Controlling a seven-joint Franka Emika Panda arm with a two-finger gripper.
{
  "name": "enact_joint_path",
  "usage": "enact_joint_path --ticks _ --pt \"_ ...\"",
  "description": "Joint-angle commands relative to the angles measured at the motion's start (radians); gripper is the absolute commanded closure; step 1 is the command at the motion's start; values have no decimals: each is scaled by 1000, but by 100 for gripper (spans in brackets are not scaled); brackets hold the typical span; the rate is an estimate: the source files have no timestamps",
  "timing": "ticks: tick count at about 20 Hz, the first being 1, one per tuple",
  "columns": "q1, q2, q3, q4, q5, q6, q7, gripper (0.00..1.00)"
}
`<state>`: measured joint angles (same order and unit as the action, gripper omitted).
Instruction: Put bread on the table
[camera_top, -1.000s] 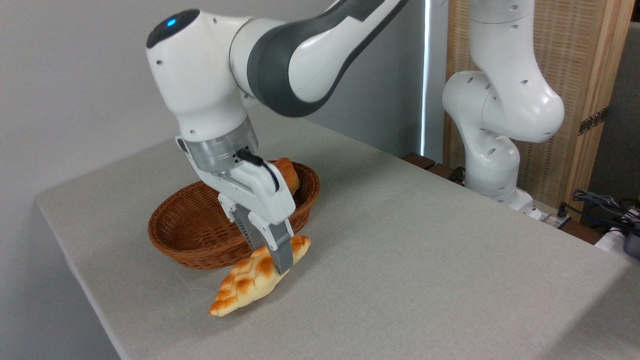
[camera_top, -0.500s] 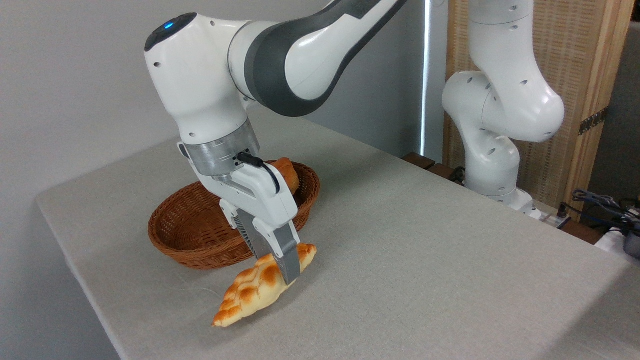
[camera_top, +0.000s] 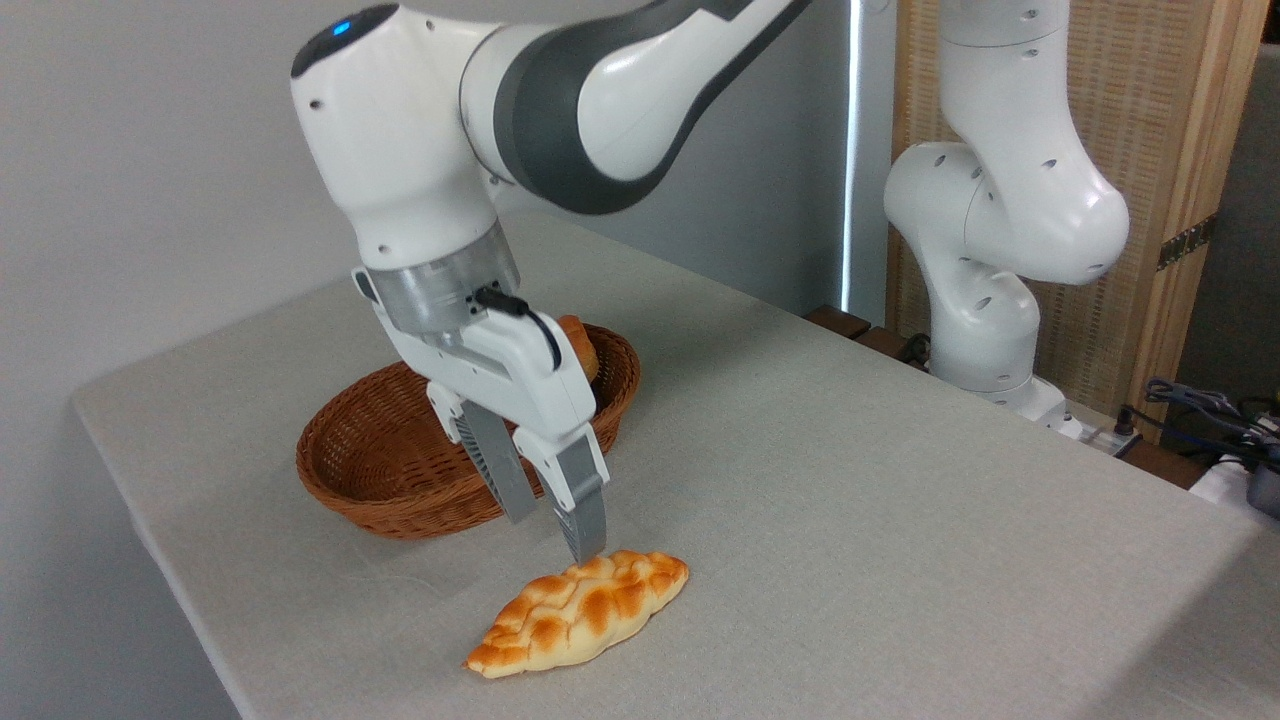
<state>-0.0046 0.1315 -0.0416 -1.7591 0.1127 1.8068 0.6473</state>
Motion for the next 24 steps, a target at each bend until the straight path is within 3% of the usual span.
enact_joint_path --ticks 1,4,5,10,16,24 --pt "0 -82 -1 12 -22 2 5 0" --pt "38 -116 -20 84 -169 -13 8 0" --pt "41 -119 -21 108 -189 -33 14 0" --pt "41 -133 -47 173 -183 -167 41 0" --pt "40 -133 -8 178 -183 -224 87 0" --pt "37 -130 -4 178 -182 -231 92 0"
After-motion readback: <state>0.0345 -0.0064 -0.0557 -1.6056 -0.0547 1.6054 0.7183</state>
